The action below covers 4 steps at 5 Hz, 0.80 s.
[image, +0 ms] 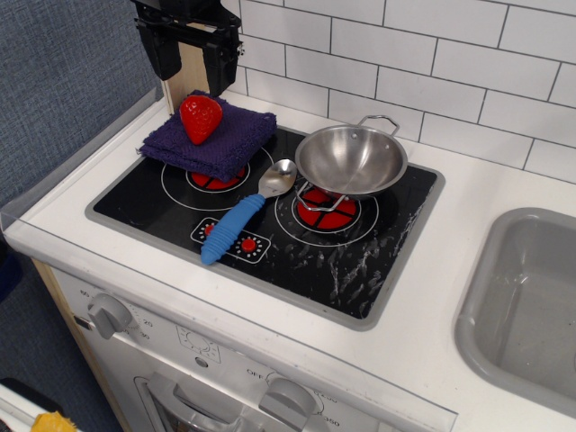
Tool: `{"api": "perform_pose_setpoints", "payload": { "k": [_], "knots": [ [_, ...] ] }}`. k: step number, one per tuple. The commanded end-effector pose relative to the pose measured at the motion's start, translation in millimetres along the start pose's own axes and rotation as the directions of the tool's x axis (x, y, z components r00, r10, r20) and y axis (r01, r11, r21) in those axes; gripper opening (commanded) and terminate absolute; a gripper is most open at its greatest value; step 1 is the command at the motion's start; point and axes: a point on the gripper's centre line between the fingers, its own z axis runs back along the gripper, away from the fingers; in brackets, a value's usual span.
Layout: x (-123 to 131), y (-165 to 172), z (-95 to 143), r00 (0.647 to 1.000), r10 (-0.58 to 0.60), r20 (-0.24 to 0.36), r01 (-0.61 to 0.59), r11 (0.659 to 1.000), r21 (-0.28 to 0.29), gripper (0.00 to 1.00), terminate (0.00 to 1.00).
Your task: Move the silver pot to the bottom left corner of the table.
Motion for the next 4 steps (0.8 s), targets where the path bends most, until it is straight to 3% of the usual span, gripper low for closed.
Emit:
{"api": "perform_pose_setpoints", "payload": {
  "k": [1,2,4],
  "knots": [
    [0,0,0,1.0,0.0,0.0,0.0,1.0,0.0,1.0,0.0],
    [6,-24,6,0.996,-0.076,0.051,0.077,0.997,-0.023,1.0,0.0],
    [18,-105,13,0.954,-0.292,0.071,0.293,0.956,-0.001,1.0,0.0]
  ]
}}
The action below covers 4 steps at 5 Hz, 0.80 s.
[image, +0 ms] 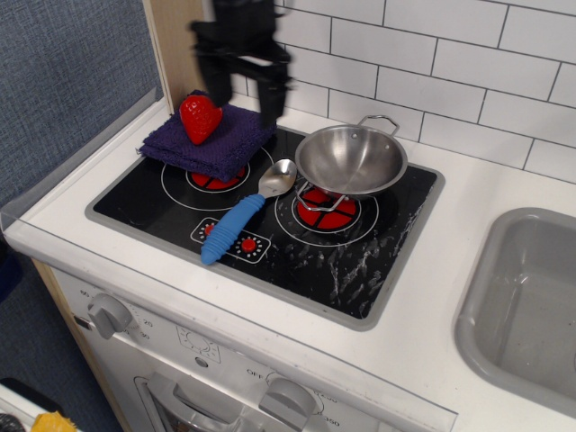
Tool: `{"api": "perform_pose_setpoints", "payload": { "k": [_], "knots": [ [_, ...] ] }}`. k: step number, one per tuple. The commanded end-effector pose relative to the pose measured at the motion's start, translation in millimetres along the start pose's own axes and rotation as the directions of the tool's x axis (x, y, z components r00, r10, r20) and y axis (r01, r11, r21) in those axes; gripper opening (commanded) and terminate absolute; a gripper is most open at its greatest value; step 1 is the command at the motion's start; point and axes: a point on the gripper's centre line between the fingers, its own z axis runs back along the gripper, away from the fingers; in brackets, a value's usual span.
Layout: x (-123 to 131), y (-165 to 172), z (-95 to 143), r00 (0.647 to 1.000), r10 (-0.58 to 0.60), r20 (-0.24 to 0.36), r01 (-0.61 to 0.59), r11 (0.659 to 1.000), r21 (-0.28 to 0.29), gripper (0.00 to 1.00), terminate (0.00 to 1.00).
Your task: Move the silver pot to the bottom left corner of the table.
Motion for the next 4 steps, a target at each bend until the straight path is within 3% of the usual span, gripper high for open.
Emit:
{"api": "perform_pose_setpoints", "payload": {
  "k": [1,2,4],
  "knots": [
    [29,-79,12,0.976,-0.213,0.044,0.212,0.977,0.025,1.0,0.0],
    [37,-101,-7,0.973,-0.23,0.007,0.23,0.973,0.011,1.0,0.0],
    [37,-104,-36,0.995,-0.096,-0.036,0.096,0.995,0.003,1.0,0.0]
  ]
}}
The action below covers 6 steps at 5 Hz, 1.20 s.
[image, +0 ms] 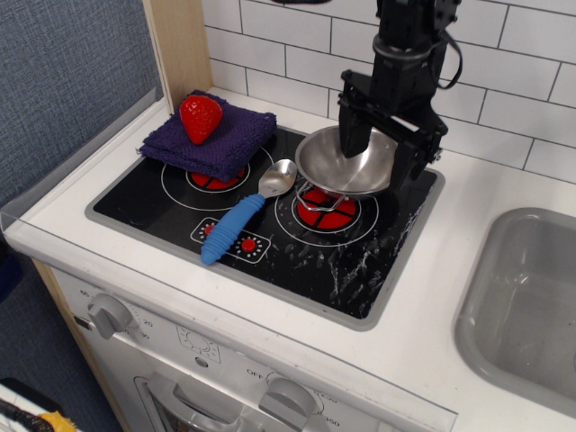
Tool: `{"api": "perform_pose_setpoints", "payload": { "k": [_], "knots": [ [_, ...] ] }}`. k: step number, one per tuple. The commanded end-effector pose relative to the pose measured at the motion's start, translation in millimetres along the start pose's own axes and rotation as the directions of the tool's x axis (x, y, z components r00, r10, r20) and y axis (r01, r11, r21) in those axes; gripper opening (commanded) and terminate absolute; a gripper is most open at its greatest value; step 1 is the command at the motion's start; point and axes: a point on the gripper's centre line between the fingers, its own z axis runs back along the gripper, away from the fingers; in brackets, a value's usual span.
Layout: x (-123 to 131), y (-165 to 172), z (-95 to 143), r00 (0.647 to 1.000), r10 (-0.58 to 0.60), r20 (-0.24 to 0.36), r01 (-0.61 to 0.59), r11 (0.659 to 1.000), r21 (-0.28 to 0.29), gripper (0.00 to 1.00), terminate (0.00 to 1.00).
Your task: Move the silver pot to the bottom left corner of the table.
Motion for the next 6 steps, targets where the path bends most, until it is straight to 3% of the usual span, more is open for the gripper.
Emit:
{"api": "perform_pose_setpoints", "payload": {
  "k": [1,2,3,5,6],
  "knots": [
    [7,-4,-6,0.997,0.078,0.019,-0.077,0.997,-0.017,1.0,0.0],
    [8,-4,-13,0.996,0.093,0.004,-0.093,0.995,-0.028,1.0,0.0],
    [9,-4,-16,0.996,0.093,-0.002,-0.093,0.995,-0.035,0.0,0.0],
    [11,-6,-15,0.997,0.074,-0.015,-0.074,0.997,-0.03,0.0,0.0],
    [15,-6,10,0.999,0.016,0.045,-0.015,1.0,-0.025,0.0,0.0]
  ]
}}
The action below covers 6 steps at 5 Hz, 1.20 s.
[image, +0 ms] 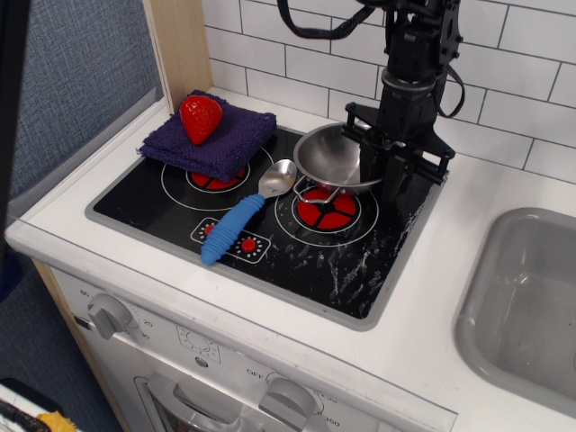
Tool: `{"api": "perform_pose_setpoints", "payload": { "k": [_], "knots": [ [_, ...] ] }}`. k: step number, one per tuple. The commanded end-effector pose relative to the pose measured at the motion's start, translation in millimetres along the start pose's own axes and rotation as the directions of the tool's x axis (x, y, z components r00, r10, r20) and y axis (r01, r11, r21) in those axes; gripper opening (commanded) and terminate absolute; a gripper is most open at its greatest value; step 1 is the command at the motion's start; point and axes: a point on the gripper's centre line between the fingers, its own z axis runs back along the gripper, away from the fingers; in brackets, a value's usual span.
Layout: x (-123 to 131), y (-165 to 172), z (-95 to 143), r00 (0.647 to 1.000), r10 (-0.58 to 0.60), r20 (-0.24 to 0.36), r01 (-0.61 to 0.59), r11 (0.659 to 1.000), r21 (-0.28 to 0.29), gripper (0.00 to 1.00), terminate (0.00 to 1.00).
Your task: Move the silver pot to the bottom left corner of the table.
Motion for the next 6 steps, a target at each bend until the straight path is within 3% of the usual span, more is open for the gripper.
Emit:
{"api": "perform_pose_setpoints", "payload": {
  "k": [1,2,3,4,6],
  "knots": [
    [3,-2,77,0.973,-0.109,0.203,0.111,0.994,-0.002,0.0,0.0],
    [-21,14,117,0.951,-0.117,0.285,0.119,0.993,0.01,0.0,0.0],
    [-59,39,124,0.956,-0.098,0.275,0.095,0.995,0.026,0.0,0.0],
    [-104,66,122,0.97,-0.016,0.242,0.007,0.999,0.039,0.0,0.0],
    [-163,111,79,0.985,0.146,0.093,-0.151,0.987,0.053,0.0,0.0]
  ]
}}
